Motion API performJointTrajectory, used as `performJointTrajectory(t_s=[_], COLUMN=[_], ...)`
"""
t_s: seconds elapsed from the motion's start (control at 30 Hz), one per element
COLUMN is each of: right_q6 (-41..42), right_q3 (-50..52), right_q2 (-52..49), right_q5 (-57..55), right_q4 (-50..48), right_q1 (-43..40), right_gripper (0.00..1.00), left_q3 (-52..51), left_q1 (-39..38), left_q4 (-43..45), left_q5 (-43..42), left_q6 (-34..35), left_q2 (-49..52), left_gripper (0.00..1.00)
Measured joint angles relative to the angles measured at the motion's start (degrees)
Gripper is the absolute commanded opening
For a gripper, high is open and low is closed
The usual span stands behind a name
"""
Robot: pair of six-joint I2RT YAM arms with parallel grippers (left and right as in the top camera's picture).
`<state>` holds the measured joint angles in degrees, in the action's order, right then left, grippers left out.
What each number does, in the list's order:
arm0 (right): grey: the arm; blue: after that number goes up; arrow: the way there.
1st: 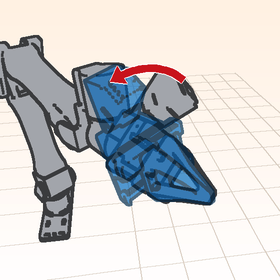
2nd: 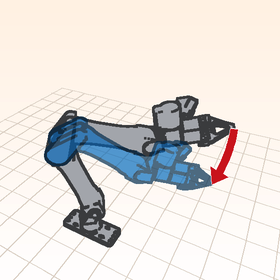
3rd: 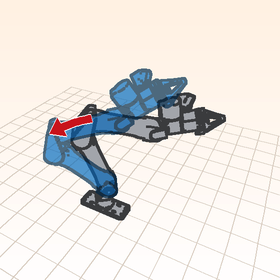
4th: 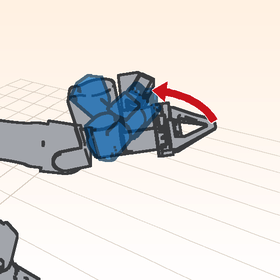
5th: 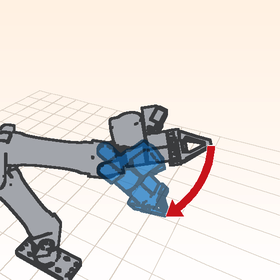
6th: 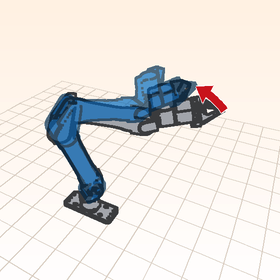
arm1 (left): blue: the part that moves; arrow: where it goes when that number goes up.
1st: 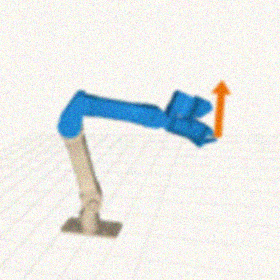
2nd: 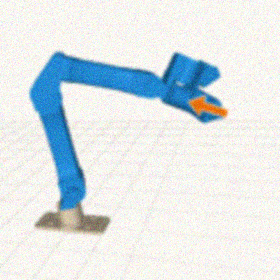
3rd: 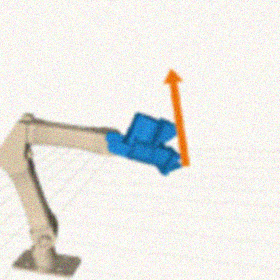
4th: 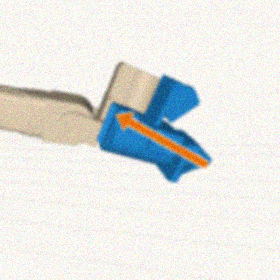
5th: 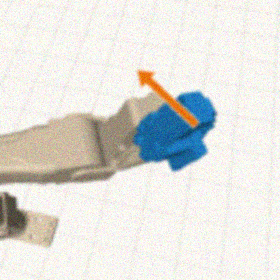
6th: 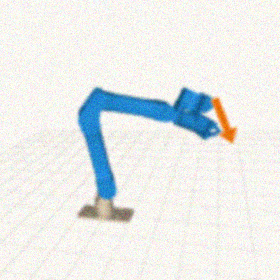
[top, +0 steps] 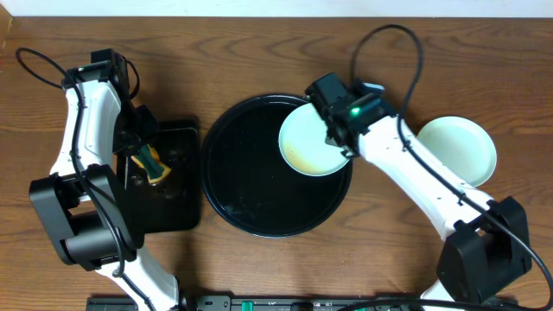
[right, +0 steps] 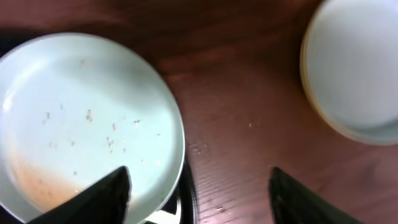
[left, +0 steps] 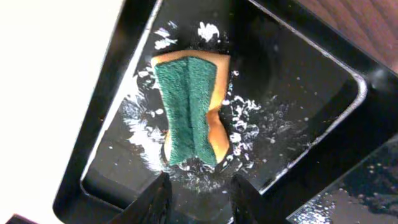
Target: Clean dirty plates on tray and stack at the side
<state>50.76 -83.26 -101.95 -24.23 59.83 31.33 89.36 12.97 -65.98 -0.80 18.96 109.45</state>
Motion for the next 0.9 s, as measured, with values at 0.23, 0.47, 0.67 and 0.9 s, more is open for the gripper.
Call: performJointTrajectory(t_s=[0.23, 0.47, 0.67, 0.9], right_q6=[5.40, 9.27, 10.51, 10.71], right_q3=[7.15, 13.84, 18.18, 19.76], right_q2=[0.02, 0.02, 0.02, 0.02], right_q5=[7.23, 12.44, 15.37, 16.20], right_q4=[-6.36, -11.82, -17.35, -21.94], right_q1=[-1.86, -1.86, -1.86, -1.86], right_gripper=[0.64, 0.47, 0.49, 0.42], left_q3=[0.00, 0.00, 0.00, 0.00], left_q1=[0.00, 0.00, 0.00, 0.00], left_q4=[0.00, 0.00, 0.00, -0.04], left_q5=[-0.57, -0.55, -0.55, -0.55], left_q6=[-0.68, -0.83, -0.83, -0.85], left_q2=[0.00, 0.00, 0.00, 0.00], left_gripper=[0.33, 0.34, 0.34, 0.34])
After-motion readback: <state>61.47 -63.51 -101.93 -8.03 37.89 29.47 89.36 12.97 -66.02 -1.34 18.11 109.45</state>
